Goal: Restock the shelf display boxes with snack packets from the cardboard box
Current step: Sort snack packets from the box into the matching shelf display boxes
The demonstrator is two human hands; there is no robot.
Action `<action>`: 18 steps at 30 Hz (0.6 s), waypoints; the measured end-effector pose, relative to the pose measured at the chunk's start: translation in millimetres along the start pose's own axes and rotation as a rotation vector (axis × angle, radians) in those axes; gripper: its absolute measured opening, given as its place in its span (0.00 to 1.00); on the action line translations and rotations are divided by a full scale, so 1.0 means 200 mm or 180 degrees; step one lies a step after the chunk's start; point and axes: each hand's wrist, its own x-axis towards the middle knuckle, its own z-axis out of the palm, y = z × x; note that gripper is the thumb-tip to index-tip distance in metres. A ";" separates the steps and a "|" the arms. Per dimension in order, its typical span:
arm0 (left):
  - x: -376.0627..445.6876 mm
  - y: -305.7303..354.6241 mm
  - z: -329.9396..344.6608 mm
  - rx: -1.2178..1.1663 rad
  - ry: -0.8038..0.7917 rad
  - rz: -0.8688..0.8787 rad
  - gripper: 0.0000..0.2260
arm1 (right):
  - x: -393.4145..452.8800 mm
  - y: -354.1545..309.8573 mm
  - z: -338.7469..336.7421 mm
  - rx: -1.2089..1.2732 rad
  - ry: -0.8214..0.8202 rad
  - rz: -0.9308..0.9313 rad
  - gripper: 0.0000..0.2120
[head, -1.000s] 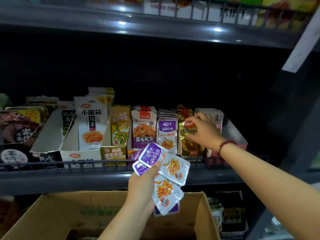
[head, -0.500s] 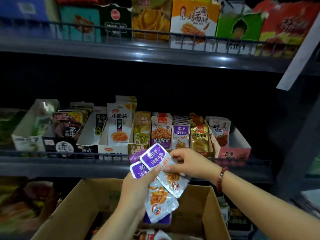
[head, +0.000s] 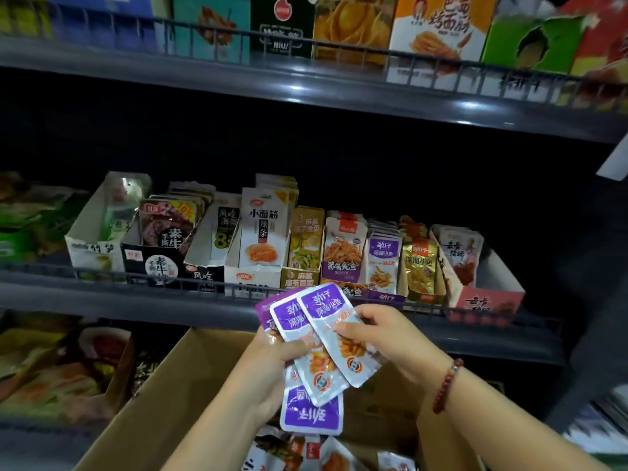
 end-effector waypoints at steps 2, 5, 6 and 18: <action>0.01 -0.01 -0.01 -0.0068 0.0057 -0.0036 0.17 | -0.01 0.02 0.03 0.0110 0.0070 -0.0008 0.10; 0.02 -0.02 -0.01 -0.0289 0.0005 -0.0156 0.21 | -0.01 0.04 0.05 0.0287 0.0247 -0.0014 0.07; 0.02 -0.02 -0.01 -0.0351 -0.0012 -0.0211 0.20 | -0.01 0.05 0.05 0.0329 0.0293 -0.0026 0.07; 0.02 -0.03 -0.03 0.0272 -0.0201 -0.0363 0.13 | -0.02 0.08 0.07 0.0379 0.0251 -0.0113 0.15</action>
